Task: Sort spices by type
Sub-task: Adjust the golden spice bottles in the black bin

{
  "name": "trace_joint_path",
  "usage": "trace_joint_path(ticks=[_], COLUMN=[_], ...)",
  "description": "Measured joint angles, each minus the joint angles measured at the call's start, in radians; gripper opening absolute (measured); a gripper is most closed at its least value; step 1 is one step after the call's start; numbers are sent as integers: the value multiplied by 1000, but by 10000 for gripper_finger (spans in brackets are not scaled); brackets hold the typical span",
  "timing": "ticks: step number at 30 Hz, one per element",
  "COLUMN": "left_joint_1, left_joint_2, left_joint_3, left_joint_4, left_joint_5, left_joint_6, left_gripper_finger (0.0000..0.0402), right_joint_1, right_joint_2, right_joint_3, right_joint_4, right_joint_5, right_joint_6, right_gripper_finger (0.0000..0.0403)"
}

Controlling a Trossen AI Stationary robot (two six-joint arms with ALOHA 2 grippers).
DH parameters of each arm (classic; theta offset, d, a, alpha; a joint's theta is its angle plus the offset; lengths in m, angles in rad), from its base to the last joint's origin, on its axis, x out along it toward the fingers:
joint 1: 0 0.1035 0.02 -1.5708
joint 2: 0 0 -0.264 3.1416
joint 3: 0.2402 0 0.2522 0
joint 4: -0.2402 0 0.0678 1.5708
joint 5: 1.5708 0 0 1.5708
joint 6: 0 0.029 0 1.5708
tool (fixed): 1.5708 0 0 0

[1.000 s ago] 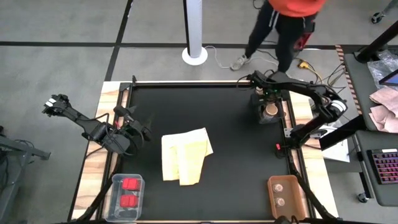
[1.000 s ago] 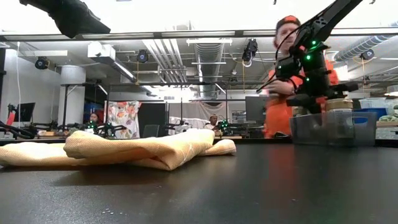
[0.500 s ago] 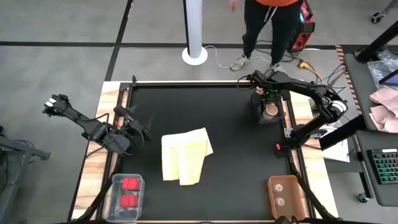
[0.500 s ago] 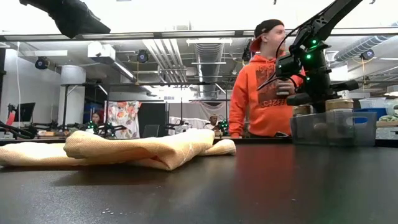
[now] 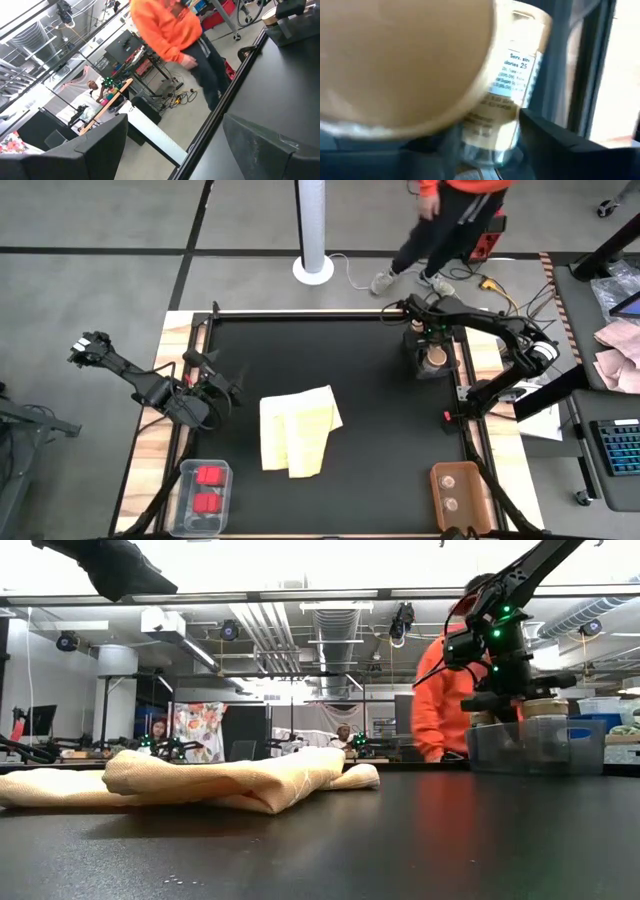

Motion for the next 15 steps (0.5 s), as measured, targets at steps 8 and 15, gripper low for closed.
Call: trace_joint_path(ticks=[8,15], left_joint_1=[0,0], left_joint_2=[0,0], left_joint_3=[0,0], left_joint_4=[-2,-1], left_joint_5=[0,0], left_joint_6=[0,0], left_gripper_finger=[311,311], right_joint_1=[0,-1], right_joint_2=[38,100], right_joint_3=[-51,-54], right_joint_4=[75,112], right_joint_5=[0,-13], right_joint_6=[7,7], right_gripper_finger=[277,308])
